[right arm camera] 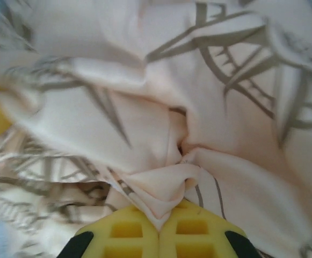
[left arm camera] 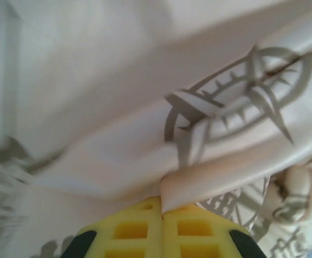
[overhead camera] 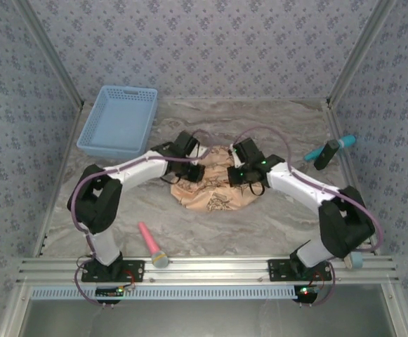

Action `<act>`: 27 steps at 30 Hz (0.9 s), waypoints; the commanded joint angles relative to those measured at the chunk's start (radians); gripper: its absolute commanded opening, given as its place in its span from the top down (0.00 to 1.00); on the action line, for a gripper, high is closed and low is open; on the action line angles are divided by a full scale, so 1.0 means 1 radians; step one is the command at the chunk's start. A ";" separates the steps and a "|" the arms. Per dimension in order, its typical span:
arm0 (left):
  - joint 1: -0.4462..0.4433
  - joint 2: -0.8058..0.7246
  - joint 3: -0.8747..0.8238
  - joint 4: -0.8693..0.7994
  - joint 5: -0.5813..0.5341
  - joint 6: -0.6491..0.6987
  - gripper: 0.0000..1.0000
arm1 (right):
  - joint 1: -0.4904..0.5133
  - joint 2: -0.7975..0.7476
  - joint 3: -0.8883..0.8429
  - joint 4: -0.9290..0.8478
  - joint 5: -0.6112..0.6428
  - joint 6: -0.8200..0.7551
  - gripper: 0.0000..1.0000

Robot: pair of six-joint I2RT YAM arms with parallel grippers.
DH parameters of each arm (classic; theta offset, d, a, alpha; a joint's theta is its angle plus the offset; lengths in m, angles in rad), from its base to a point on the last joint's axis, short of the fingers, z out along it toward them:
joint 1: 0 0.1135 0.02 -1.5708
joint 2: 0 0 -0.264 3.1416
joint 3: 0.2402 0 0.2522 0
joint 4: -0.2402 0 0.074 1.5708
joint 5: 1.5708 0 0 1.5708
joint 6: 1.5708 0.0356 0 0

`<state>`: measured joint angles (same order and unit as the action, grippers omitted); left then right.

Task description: Fold the inside-out t-shirt

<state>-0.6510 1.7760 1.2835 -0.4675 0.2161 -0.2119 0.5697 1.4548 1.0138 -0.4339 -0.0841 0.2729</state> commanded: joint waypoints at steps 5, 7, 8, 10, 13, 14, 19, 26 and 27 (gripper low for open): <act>0.090 -0.247 0.072 -0.004 0.256 -0.088 1.00 | -0.024 -0.310 0.106 -0.127 -0.501 -0.094 1.00; 0.121 -0.278 0.001 0.084 0.361 -0.142 1.00 | -0.056 -0.352 0.047 -0.072 -0.584 -0.064 1.00; 0.140 -0.278 -0.031 0.114 0.378 -0.157 1.00 | -0.080 -0.360 0.010 -0.042 -0.603 -0.044 1.00; 0.178 -0.249 -0.078 0.137 0.384 -0.164 1.00 | -0.118 -0.339 -0.021 -0.028 -0.573 -0.020 1.00; 0.233 -0.156 -0.111 0.131 0.408 -0.132 0.89 | -0.191 -0.228 -0.027 -0.072 -0.472 0.004 0.95; 0.241 -0.113 -0.102 0.106 0.411 -0.097 0.82 | -0.210 -0.174 -0.022 -0.092 -0.433 0.005 0.85; 0.244 0.010 -0.065 -0.002 0.399 0.011 0.66 | -0.239 0.023 0.037 -0.156 -0.460 -0.052 0.63; 0.194 -0.214 -0.163 -0.119 0.224 0.008 0.49 | -0.117 -0.119 0.051 -0.290 -0.294 -0.027 0.46; 0.177 -0.239 -0.164 -0.147 0.156 0.022 0.47 | -0.085 -0.136 0.025 -0.267 -0.286 0.026 0.46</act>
<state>-0.4328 1.6508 1.1084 -0.5003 0.5236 -0.2356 0.4191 1.3888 1.0412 -0.6518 -0.4278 0.2405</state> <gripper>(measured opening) 0.520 0.540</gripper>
